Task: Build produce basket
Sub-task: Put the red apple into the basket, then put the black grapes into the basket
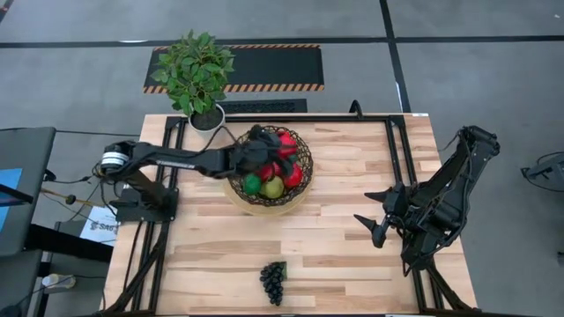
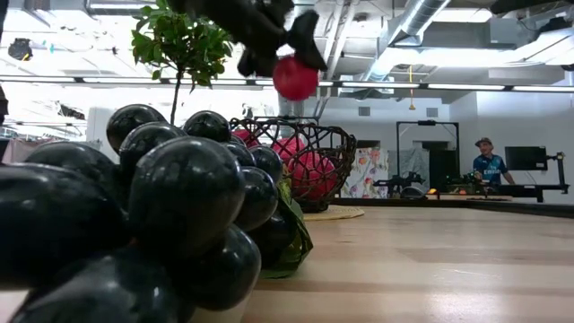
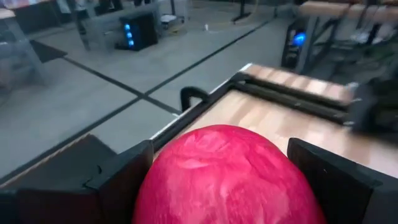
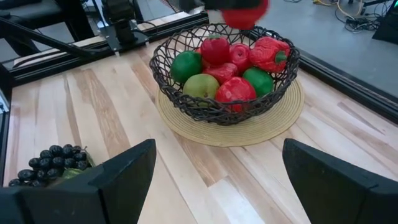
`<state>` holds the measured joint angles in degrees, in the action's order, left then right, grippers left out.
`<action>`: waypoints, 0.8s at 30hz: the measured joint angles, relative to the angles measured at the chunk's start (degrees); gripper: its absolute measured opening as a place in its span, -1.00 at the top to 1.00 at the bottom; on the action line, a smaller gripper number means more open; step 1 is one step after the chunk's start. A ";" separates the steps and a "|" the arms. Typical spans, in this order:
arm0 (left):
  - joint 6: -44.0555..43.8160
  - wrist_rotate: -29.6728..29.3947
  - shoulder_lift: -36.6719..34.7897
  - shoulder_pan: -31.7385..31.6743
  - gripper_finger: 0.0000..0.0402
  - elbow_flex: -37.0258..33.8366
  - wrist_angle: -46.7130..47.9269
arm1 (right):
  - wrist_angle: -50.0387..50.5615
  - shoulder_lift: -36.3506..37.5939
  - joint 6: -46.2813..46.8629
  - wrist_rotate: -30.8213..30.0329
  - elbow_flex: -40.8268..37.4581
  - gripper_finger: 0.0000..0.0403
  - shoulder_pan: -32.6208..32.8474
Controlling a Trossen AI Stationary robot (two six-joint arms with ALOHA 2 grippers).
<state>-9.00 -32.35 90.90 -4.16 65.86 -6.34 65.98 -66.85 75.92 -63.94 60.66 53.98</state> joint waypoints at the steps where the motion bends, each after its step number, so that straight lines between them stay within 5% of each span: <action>1: 0.49 0.51 0.90 -0.76 -0.69 -0.04 -0.88 | -0.03 0.00 0.09 0.00 0.00 -0.83 0.00; 5: 1.27 4.22 4.40 -2.62 -0.69 -0.02 -1.72 | 0.00 -0.02 0.09 0.02 0.00 -0.83 0.00; 17: 1.95 1.71 11.38 -3.21 -0.87 -0.03 -5.23 | 0.23 -0.02 0.11 0.90 0.00 -0.83 -0.01; 24: 2.74 2.73 11.38 -2.97 -0.97 4.84 1.75 | -0.28 -0.02 0.11 0.98 0.00 -0.83 -0.01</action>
<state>-6.27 -29.61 102.28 -7.14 70.70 -4.59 65.69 -66.87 76.03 -62.96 60.66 53.97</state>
